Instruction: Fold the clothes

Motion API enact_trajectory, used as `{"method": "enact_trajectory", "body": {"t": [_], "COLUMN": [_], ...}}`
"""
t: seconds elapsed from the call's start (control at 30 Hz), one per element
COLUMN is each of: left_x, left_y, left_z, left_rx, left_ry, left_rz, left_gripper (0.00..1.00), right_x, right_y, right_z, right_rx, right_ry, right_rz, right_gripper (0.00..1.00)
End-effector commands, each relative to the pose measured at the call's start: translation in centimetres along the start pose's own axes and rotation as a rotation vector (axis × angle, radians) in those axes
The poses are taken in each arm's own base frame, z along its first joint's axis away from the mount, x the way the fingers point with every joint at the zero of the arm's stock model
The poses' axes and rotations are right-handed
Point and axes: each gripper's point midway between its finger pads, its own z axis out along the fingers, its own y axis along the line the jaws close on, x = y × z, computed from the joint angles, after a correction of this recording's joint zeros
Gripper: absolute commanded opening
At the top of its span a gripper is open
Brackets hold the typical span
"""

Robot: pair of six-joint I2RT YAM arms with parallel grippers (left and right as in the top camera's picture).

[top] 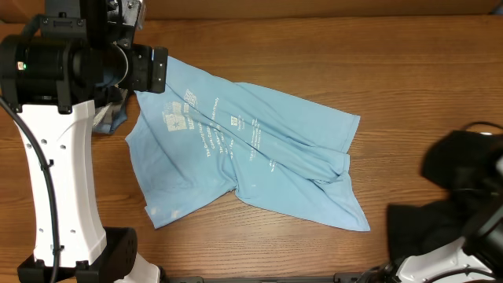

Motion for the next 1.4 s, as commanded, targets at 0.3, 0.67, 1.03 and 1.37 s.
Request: {"method": "enact_trajectory", "body": {"t": [0.3, 0.67, 1.03, 1.37], "left_x": [0.0, 1.3, 4.3, 4.3], "left_y": [-0.3, -1.8, -4.5, -4.9], "left_z": [-0.1, 0.2, 2.0, 2.8], "left_rx": [0.008, 0.091, 0.240, 0.222], "left_ry": [0.001, 0.056, 0.200, 0.207], "left_rz": [-0.005, -0.011, -0.025, 0.001], "left_gripper": [0.95, 0.99, 0.90, 0.84], "right_x": [-5.4, 12.1, 20.3, 25.7], "right_y": [9.0, 16.9, 20.1, 21.3], "right_z": [-11.5, -14.2, -9.0, -5.6], "right_rx": [-0.445, -0.611, -0.441, -0.432], "right_ry": [-0.038, 0.110, 0.021, 0.075], "right_rz": [-0.207, -0.864, -1.074, -1.205], "right_gripper": [0.26, 0.64, 0.68, 0.56]}}
